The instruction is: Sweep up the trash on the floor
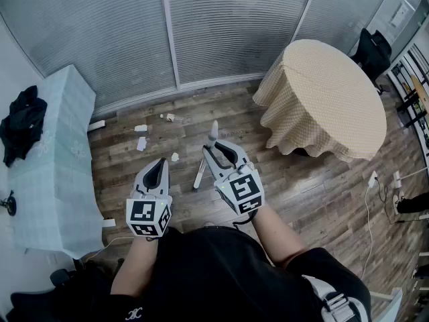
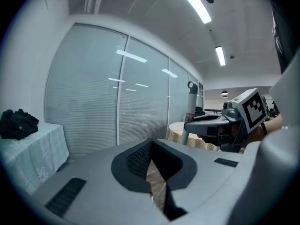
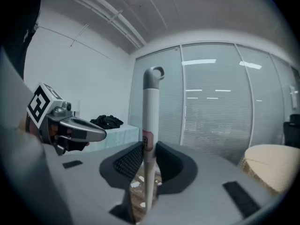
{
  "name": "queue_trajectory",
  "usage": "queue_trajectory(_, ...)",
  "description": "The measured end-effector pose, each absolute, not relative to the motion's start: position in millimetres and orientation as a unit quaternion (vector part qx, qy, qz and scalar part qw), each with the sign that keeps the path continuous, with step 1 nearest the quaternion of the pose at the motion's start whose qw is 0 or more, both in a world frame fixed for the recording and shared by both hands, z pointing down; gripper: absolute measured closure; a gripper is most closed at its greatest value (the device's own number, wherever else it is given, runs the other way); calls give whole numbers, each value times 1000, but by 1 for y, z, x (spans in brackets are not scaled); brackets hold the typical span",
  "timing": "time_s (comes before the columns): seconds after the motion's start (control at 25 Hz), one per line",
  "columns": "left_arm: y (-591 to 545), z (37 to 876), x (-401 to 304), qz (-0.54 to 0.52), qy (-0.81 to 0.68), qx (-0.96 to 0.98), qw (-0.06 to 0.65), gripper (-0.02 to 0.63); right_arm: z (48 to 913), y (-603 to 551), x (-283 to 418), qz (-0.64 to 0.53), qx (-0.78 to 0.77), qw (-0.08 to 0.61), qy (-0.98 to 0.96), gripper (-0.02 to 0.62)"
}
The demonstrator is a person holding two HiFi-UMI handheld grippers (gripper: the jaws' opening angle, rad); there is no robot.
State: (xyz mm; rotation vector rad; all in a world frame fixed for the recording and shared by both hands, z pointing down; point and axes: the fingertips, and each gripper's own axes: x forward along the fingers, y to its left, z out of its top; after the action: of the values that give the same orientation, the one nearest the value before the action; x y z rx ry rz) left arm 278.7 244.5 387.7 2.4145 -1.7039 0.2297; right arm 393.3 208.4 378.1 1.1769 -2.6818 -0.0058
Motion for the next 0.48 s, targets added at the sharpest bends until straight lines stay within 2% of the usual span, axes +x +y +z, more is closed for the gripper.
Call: queue_trajectory(0.48,258,407,233,90,-598,788,120,611,407,192,392,6,409,155,-899,497)
